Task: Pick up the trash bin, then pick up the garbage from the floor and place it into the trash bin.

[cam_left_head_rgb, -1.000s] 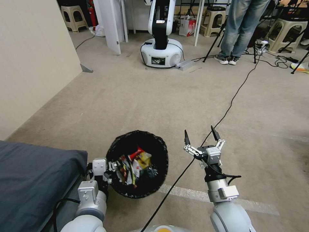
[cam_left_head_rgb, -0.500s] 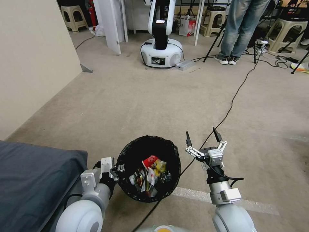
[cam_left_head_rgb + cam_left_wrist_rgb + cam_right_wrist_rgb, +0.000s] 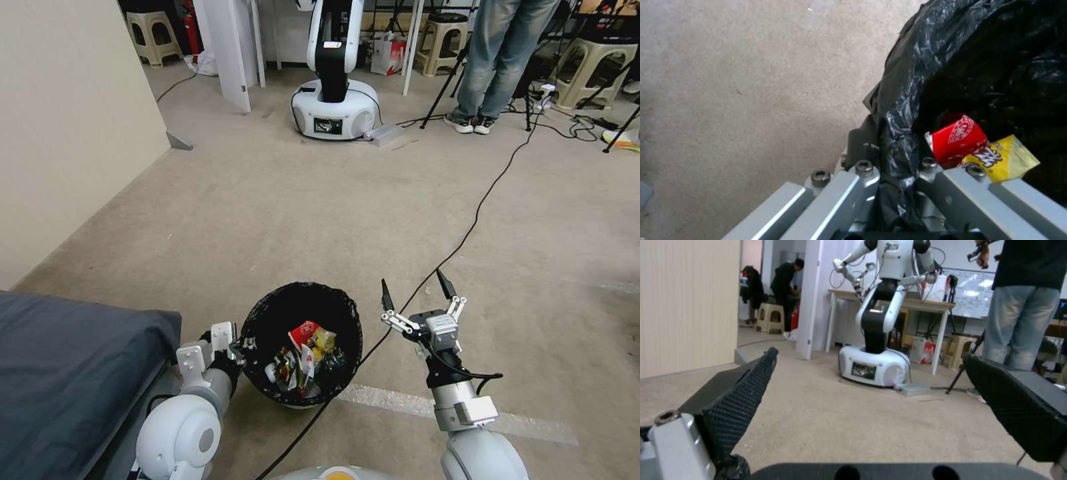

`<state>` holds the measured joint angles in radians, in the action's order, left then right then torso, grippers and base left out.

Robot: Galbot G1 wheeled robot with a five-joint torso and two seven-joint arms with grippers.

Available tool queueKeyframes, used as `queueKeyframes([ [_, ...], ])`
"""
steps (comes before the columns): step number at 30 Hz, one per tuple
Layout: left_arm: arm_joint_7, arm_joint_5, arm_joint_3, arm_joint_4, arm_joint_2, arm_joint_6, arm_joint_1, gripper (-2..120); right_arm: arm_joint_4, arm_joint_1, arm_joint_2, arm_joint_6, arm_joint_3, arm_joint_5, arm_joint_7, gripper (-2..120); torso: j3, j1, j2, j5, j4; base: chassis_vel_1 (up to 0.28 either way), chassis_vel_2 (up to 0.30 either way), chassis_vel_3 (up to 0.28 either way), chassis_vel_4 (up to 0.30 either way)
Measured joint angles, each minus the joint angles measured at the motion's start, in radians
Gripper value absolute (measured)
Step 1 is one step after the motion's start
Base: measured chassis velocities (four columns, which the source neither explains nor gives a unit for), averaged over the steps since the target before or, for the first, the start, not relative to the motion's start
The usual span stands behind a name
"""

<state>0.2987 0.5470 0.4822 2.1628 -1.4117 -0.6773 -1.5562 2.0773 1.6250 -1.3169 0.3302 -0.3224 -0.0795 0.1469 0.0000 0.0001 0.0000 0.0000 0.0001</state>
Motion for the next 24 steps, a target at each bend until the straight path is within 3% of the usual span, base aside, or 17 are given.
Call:
queueKeyframes([
  [14,-0.003,0.023,0.010,-0.059,-0.014,0.020,0.045,1,-0.002,0.016,0.000,0.014,-0.003,-0.010,-0.014,100,0.000,0.000,0.000,0.0000,-0.0001,0.000,0.000,0.000,0.000],
  [20,-0.023,0.023,0.013,-0.058,-0.014,0.028,0.055,24,-0.003,0.016,-0.001,0.016,-0.001,-0.013,-0.022,100,0.000,0.000,0.000,0.0000,0.0000,0.000,0.000,0.000,0.000],
  [24,-0.025,0.023,0.014,-0.057,-0.015,0.031,0.058,32,-0.005,0.018,-0.001,0.018,0.000,-0.015,-0.025,100,0.000,0.000,0.000,0.0000,0.0000,0.000,0.000,0.000,0.000],
])
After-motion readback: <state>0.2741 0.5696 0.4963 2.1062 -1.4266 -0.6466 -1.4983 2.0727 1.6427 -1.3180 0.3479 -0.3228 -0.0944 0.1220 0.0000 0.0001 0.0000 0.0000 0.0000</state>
